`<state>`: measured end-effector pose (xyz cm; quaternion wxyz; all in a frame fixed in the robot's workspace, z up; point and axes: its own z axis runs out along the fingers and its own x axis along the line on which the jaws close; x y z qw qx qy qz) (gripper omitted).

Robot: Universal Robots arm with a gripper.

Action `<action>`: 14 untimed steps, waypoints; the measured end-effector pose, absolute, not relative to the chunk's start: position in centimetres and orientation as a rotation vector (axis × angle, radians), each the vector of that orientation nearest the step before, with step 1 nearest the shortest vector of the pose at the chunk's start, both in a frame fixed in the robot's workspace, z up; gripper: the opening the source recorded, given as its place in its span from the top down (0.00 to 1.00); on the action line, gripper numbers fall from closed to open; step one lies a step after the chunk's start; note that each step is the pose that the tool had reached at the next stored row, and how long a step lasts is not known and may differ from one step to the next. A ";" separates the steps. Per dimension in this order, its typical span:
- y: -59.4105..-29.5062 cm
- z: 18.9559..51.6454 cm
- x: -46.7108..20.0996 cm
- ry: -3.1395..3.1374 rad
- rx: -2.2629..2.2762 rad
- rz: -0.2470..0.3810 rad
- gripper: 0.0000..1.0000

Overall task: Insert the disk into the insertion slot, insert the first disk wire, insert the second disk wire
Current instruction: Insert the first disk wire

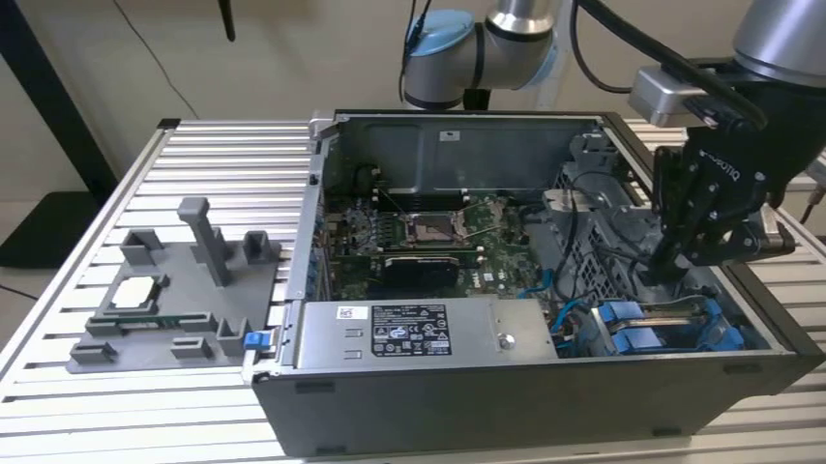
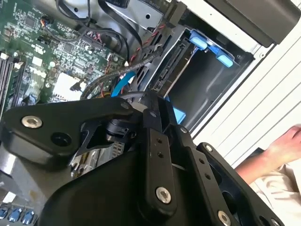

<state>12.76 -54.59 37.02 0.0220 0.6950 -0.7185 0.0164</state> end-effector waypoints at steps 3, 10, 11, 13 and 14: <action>-54.7 36.8 12.8 -2.233 2.159 0.064 1.00; -54.8 36.2 13.1 -2.248 2.172 0.097 1.00; -54.8 36.1 13.1 -2.249 2.173 0.099 1.00; -54.9 35.8 13.3 -2.251 2.174 0.102 1.00; -54.9 35.7 13.4 -2.252 2.175 0.104 1.00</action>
